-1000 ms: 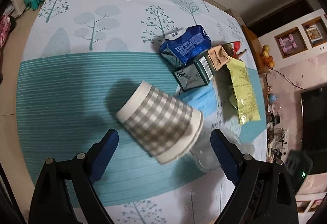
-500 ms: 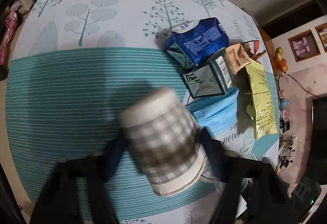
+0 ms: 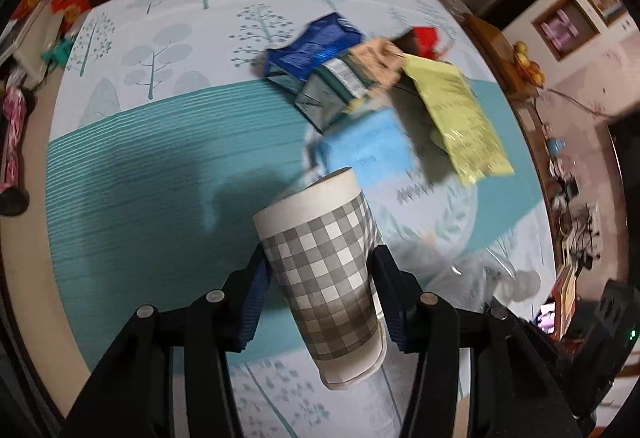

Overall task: Collect trash
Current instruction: 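Carry the checkered cup and plastic bottle in both tools over the black bin, then open both tools to drop the cup and bottle into the bin, then move both tools back toward the mask and packets on the table, then grasp the yellow packet with the right tool while the left tool grasps the blue mask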

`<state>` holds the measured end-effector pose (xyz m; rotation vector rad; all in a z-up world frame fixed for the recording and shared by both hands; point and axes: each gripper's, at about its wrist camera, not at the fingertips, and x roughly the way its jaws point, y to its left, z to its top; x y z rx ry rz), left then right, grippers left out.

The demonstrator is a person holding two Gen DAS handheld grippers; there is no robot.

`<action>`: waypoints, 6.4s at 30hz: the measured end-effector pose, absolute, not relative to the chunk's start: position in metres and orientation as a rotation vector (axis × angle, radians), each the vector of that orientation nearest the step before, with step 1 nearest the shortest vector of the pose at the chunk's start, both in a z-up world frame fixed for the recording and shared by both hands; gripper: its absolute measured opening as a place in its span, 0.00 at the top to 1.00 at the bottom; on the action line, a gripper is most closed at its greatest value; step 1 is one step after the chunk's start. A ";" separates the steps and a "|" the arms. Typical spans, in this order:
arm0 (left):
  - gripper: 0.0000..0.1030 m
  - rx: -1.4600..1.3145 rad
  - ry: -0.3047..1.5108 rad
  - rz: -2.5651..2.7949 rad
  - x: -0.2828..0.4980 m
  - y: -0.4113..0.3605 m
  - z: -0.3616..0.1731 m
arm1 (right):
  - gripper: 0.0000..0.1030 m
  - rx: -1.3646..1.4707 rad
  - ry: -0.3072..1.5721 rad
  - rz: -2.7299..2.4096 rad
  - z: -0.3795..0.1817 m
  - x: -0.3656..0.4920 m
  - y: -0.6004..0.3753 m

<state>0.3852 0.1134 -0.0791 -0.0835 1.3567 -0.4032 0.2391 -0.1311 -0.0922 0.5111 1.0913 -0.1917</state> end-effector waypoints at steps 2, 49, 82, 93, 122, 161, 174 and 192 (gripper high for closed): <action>0.52 -0.066 1.347 -0.417 0.370 0.104 -0.071 | 0.73 0.504 1.085 -0.175 -0.089 0.231 -0.132; 0.46 0.340 1.352 -0.445 0.027 -0.104 -0.256 | 0.73 0.485 1.337 -0.168 -0.277 -0.084 -0.271; 0.12 0.261 1.345 -0.280 0.046 -0.027 -0.346 | 0.40 0.377 1.423 -0.065 -0.406 -0.006 -0.213; 0.12 0.202 1.340 -0.279 0.026 -0.016 -0.244 | 0.40 0.417 1.386 -0.102 -0.310 -0.025 -0.213; 0.12 0.100 0.939 -0.314 0.010 0.015 0.062 | 0.40 0.274 0.993 -0.030 0.015 -0.045 -0.191; 0.12 0.031 1.186 -0.303 0.338 0.069 -0.037 | 0.41 0.537 1.089 -0.061 -0.049 0.276 -0.215; 0.12 0.019 1.275 -0.336 0.427 0.084 -0.099 | 0.41 0.821 1.048 -0.115 -0.116 0.355 -0.245; 0.88 0.015 1.352 -0.405 0.441 0.054 -0.134 | 1.00 0.766 0.894 -0.061 -0.069 0.331 -0.239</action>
